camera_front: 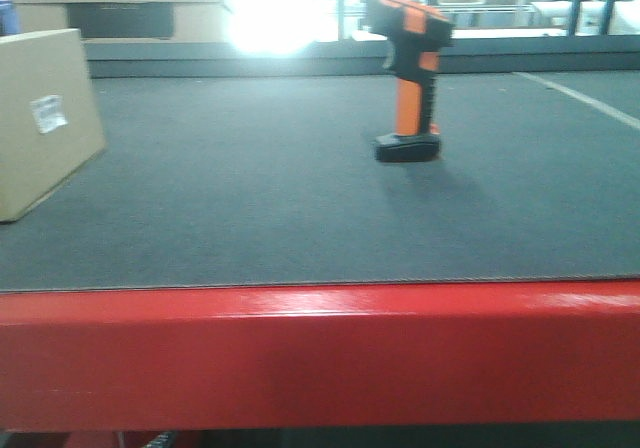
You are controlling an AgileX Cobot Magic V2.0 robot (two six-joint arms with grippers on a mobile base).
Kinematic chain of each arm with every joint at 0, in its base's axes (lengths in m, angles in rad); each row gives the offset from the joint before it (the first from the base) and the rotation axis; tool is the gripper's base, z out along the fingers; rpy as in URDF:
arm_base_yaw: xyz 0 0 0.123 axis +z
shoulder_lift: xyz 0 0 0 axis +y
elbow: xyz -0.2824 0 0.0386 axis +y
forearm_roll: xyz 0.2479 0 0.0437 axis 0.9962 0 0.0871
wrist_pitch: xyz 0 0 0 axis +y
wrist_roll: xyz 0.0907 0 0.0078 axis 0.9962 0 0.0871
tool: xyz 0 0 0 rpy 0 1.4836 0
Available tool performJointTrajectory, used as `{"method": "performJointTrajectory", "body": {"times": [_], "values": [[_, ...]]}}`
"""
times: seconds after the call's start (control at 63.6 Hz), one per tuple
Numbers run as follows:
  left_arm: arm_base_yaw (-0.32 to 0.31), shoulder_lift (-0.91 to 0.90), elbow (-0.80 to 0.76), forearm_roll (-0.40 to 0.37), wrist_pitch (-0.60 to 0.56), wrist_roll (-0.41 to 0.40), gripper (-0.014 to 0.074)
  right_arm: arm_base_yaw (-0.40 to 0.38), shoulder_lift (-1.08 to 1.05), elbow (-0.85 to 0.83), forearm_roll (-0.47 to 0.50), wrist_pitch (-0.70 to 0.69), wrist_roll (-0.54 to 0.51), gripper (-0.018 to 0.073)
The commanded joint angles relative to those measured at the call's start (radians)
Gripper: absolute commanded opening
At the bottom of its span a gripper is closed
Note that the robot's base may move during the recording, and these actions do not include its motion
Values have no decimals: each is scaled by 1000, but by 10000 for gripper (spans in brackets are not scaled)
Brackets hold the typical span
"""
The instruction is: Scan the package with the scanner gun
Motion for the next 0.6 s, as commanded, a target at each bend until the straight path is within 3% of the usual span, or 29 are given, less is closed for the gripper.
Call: {"method": "performJointTrajectory", "body": {"times": [0.0,0.314,0.582], "values": [[2,-3,-2,1,-13,-6,-111,-17,-4,-1,-7,-15,-7,-160],[-108,-3,-2,1,-13,-6,-111,-179,-4,-1,-7,-15,-7,-160],[-174,-3,-2,1,-13,-6,-111,-192,-4,-1,-7,-15,-7,-160]]}}
